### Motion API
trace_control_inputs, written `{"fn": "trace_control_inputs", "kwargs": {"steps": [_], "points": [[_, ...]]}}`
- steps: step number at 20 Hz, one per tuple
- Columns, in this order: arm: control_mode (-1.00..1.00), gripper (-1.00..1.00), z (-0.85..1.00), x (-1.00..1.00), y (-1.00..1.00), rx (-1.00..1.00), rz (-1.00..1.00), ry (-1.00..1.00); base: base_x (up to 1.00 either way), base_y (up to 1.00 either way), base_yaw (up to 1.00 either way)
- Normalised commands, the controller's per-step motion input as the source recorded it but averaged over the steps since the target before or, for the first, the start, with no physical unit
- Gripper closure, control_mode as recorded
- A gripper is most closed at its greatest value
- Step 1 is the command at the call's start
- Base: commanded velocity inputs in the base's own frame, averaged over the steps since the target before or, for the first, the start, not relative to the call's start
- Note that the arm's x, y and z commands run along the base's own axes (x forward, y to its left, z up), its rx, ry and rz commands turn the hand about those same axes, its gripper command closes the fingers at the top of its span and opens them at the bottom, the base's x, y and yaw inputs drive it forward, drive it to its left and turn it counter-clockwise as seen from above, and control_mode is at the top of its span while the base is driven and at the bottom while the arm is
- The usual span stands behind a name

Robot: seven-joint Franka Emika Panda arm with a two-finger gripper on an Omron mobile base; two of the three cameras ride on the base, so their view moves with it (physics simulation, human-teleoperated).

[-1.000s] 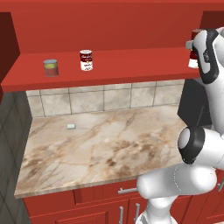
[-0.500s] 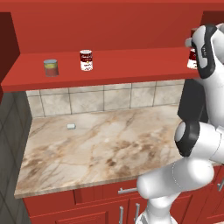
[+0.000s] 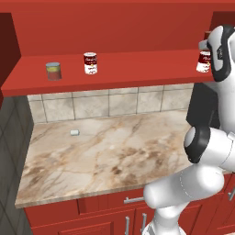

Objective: Stack two cans on top of the other two cans in the cabinet.

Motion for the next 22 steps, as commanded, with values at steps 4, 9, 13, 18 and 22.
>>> {"fn": "trace_control_inputs", "kwargs": {"steps": [4, 9, 13, 18, 22], "points": [[-1.00, 1.00, 0.01, 0.01, 0.01, 0.05, 0.00, 0.00, 0.00, 0.00, 0.00], [-1.00, 1.00, 0.06, 0.03, 0.09, 0.03, 0.00, 0.00, 0.00, 0.00, 0.00], [-1.00, 1.00, 0.02, 0.00, 0.07, 0.00, 0.00, 0.00, 0.00, 0.00, 0.00], [-1.00, 1.00, 0.09, -0.01, 0.03, 0.00, 0.00, 0.00, 0.00, 0.00, 0.00], [-1.00, 1.00, 0.06, -0.14, 0.00, 0.02, -0.02, 0.00, 0.00, 0.00, 0.00]]}}
